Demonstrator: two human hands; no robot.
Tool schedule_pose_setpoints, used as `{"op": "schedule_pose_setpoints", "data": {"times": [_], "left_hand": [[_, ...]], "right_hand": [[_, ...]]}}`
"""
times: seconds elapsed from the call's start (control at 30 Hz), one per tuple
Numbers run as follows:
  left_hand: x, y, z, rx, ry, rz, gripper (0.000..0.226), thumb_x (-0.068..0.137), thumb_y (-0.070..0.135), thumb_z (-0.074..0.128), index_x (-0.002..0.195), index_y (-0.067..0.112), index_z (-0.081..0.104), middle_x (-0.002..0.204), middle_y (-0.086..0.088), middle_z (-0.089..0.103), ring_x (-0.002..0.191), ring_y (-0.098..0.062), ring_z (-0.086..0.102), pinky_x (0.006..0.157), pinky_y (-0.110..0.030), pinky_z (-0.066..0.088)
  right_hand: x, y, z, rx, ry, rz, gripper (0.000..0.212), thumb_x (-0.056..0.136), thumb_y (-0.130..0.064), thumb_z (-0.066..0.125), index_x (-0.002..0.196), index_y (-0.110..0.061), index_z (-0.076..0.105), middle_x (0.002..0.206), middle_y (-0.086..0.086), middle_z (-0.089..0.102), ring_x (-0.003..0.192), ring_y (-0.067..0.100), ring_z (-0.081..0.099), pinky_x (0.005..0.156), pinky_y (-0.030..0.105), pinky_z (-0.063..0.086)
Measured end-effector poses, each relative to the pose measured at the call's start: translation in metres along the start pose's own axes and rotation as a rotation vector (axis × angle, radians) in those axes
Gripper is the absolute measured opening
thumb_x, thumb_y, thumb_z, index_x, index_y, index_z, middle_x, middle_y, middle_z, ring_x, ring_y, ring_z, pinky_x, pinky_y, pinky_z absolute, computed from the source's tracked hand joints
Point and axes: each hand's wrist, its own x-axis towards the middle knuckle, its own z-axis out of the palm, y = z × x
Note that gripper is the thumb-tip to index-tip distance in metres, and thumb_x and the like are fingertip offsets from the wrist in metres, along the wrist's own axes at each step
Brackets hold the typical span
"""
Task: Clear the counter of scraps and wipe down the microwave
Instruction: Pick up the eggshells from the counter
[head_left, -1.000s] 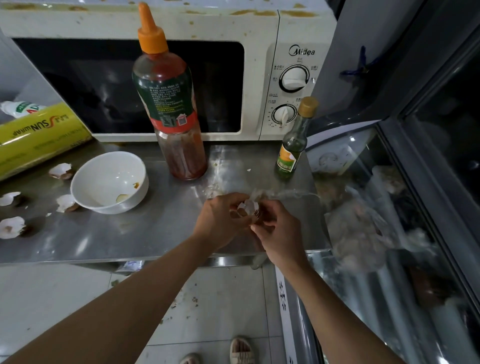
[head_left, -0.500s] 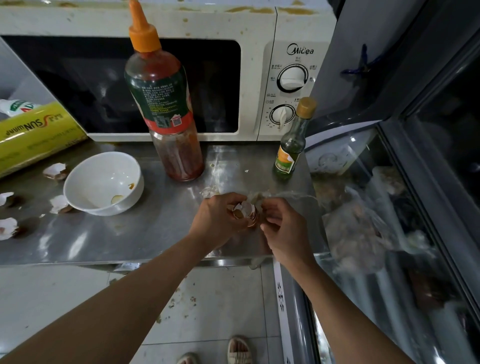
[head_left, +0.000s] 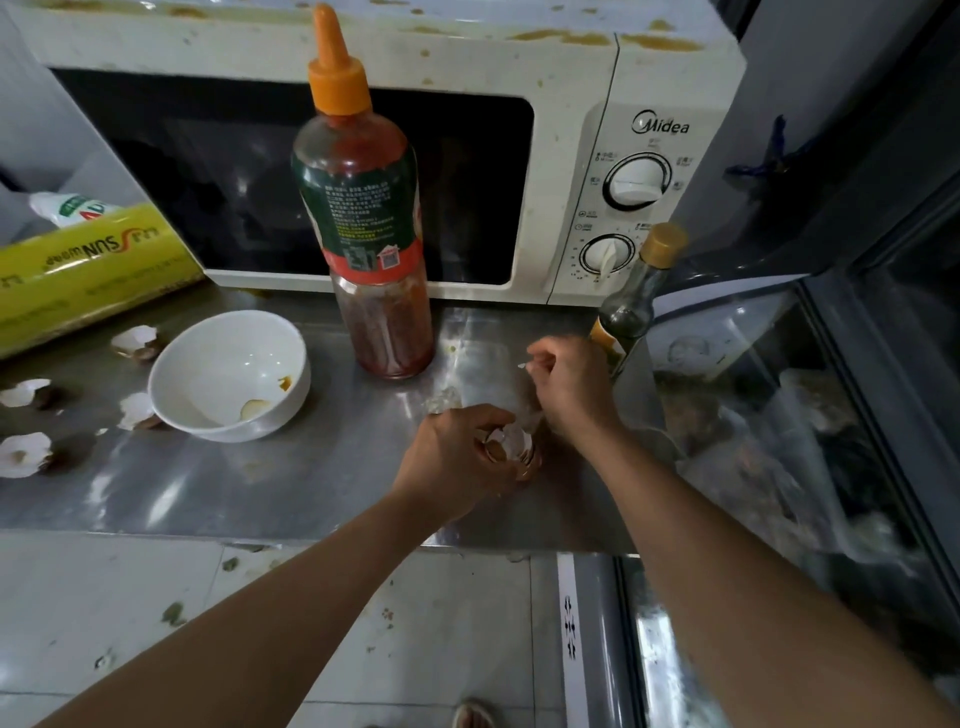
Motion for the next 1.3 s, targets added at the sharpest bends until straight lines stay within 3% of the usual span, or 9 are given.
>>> {"op": "schedule_pose_setpoints", "data": {"times": [0.17,0.3,0.43,0.6,0.77,0.9,1.03,1.13,1.3], "left_hand": [[0.001,-0.002,-0.002,-0.006,0.000,-0.012,0.048,0.066,0.027,0.079,0.112,0.029,0.066,0.101,0.009,0.070,0.080,-0.001,0.059,0.067,-0.007,0.044],[0.001,-0.001,-0.003,-0.005,-0.012,-0.011,0.049,0.066,0.028,0.079,0.113,0.029,0.066,0.103,0.007,0.070,0.082,-0.003,0.060,0.076,-0.019,0.052],[0.001,0.001,-0.003,-0.018,-0.016,-0.013,0.051,0.065,0.029,0.079,0.114,0.029,0.065,0.105,0.006,0.069,0.086,-0.004,0.060,0.079,-0.021,0.052],[-0.002,0.002,-0.003,-0.009,-0.009,0.001,0.050,0.066,0.029,0.079,0.114,0.028,0.065,0.103,0.006,0.070,0.089,-0.007,0.062,0.078,-0.020,0.052],[-0.002,0.000,0.000,-0.012,0.003,0.006,0.051,0.065,0.026,0.081,0.114,0.027,0.065,0.103,0.005,0.069,0.086,-0.005,0.062,0.075,-0.013,0.049],[-0.003,0.002,0.002,-0.030,0.009,0.013,0.049,0.064,0.026,0.082,0.111,0.023,0.067,0.098,0.004,0.070,0.082,-0.007,0.064,0.072,-0.013,0.050],[-0.003,0.003,0.006,-0.021,0.020,0.024,0.047,0.065,0.027,0.082,0.109,0.022,0.068,0.097,0.004,0.071,0.077,-0.005,0.061,0.065,-0.006,0.043],[-0.004,0.004,0.007,-0.008,0.037,0.021,0.047,0.065,0.028,0.081,0.110,0.021,0.068,0.098,0.004,0.070,0.080,-0.007,0.063,0.071,-0.013,0.048],[-0.005,0.006,0.011,0.007,0.046,0.004,0.046,0.065,0.032,0.081,0.109,0.026,0.067,0.098,0.004,0.071,0.084,-0.012,0.066,0.076,-0.029,0.056]], "right_hand": [[0.014,0.002,0.010,-0.042,-0.065,-0.021,0.007,0.083,-0.002,0.065,0.086,-0.002,0.072,0.086,0.012,0.070,0.077,0.020,0.064,0.067,0.026,0.048],[0.017,-0.002,0.012,-0.020,-0.090,0.007,0.010,0.080,0.004,0.064,0.074,-0.003,0.068,0.079,0.011,0.068,0.068,0.015,0.057,0.060,0.027,0.047],[0.021,-0.004,0.014,-0.134,-0.179,0.091,0.011,0.088,-0.003,0.057,0.081,-0.004,0.065,0.088,0.013,0.066,0.079,0.023,0.061,0.064,0.030,0.046],[0.014,-0.010,0.009,-0.275,-0.262,0.020,0.016,0.091,0.001,0.045,0.099,0.000,0.059,0.104,0.017,0.059,0.096,0.031,0.059,0.071,0.032,0.041],[-0.016,-0.017,-0.026,0.044,-0.133,0.032,0.004,0.088,-0.006,0.060,0.087,-0.009,0.060,0.081,0.000,0.058,0.073,0.010,0.056,0.060,0.015,0.042],[-0.048,-0.026,-0.055,0.280,-0.130,0.007,0.025,0.076,-0.007,0.074,0.081,-0.019,0.053,0.070,-0.005,0.063,0.056,-0.003,0.054,0.056,0.008,0.043],[-0.066,-0.026,-0.056,0.262,-0.184,-0.030,0.023,0.075,-0.007,0.076,0.079,-0.017,0.055,0.068,-0.012,0.061,0.061,-0.011,0.056,0.058,0.005,0.042],[-0.074,-0.024,-0.056,0.220,-0.170,-0.058,0.016,0.080,-0.009,0.071,0.078,-0.018,0.059,0.069,-0.018,0.057,0.064,-0.010,0.057,0.061,0.004,0.042],[-0.082,-0.014,-0.060,0.185,-0.083,-0.026,0.006,0.085,-0.007,0.065,0.086,-0.013,0.066,0.076,-0.010,0.059,0.066,-0.005,0.053,0.061,0.001,0.040]]}}
